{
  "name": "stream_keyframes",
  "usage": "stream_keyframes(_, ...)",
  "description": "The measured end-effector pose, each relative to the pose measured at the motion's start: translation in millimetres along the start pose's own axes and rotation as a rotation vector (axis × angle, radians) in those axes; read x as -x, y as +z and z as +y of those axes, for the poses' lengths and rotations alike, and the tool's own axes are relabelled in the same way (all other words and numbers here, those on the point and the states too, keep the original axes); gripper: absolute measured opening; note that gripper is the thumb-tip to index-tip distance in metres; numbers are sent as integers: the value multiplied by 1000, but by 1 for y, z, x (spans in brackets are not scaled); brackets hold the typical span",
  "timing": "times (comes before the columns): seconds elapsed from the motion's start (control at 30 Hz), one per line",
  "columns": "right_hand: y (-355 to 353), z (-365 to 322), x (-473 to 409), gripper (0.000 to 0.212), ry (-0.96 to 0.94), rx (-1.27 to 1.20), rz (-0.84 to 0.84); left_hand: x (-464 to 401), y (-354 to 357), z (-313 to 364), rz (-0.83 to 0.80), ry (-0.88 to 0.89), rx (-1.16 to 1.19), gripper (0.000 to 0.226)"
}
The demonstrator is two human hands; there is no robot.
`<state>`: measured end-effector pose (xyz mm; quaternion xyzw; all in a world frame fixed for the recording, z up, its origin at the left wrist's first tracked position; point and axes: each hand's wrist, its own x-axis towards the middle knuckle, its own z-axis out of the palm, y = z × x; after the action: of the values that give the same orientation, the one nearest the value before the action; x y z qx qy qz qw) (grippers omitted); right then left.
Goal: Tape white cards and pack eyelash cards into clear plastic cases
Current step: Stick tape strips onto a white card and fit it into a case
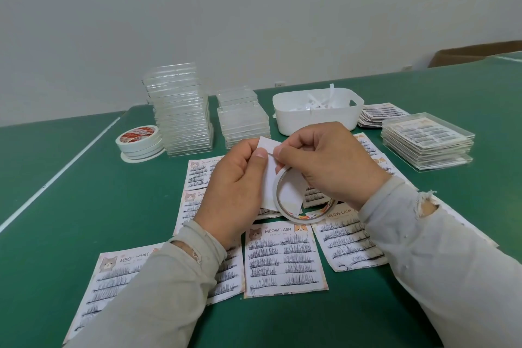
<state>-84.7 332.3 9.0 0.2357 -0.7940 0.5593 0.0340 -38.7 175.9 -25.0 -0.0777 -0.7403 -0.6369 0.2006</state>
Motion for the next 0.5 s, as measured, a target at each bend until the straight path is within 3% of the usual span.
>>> stream_keyframes(0.5,10,-4,1,24,43,79,115,3,6,1,92,109,-112,22)
